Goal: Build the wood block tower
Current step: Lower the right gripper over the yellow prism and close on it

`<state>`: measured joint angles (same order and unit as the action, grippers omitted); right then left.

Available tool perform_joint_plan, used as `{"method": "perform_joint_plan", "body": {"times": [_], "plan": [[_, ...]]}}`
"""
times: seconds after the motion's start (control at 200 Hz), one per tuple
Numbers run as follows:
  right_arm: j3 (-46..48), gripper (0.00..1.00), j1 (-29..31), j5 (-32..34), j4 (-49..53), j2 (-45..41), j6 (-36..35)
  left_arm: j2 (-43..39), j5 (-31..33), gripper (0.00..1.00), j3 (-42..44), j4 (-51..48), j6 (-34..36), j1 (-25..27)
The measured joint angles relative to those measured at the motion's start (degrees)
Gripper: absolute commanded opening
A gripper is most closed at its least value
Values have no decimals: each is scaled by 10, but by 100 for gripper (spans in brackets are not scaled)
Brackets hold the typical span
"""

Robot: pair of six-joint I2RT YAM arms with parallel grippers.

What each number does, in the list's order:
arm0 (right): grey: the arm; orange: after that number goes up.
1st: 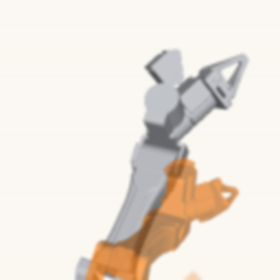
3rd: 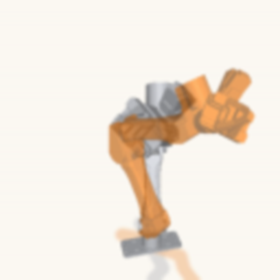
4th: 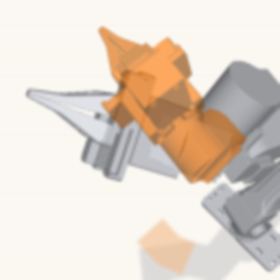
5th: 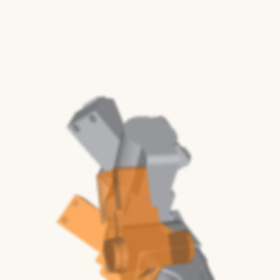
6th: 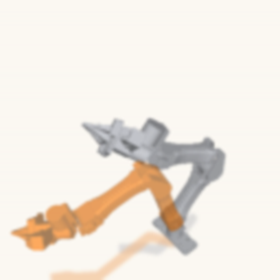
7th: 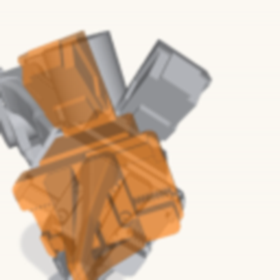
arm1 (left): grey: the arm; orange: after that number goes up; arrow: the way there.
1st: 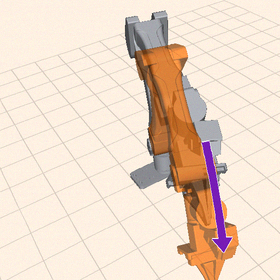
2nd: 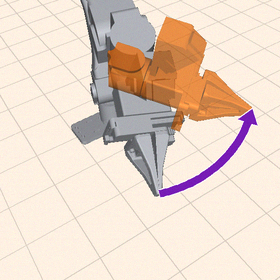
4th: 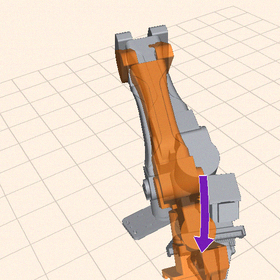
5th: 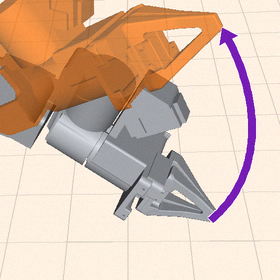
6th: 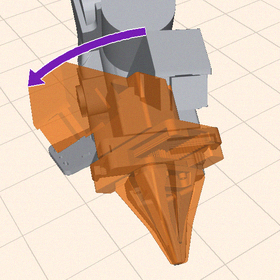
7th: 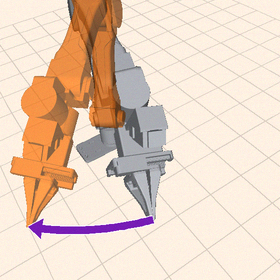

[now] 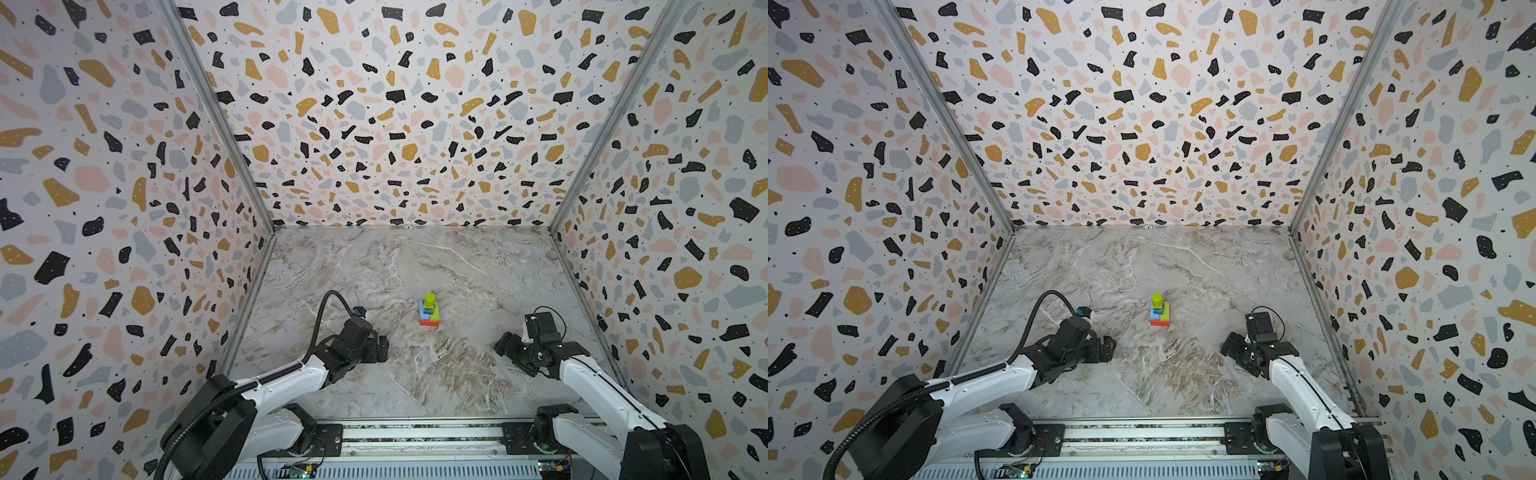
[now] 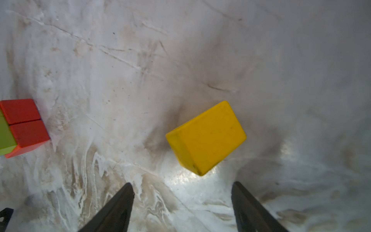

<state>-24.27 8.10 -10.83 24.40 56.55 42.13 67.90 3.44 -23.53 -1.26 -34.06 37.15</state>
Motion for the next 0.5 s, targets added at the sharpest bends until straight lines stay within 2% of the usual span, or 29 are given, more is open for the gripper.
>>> {"method": "perform_joint_plan", "body": {"times": [0.496], "plan": [[-58, 78, -15, 14, -30, 106, -28, -8, 2, 100, 0, -5, 0, 0]]}}
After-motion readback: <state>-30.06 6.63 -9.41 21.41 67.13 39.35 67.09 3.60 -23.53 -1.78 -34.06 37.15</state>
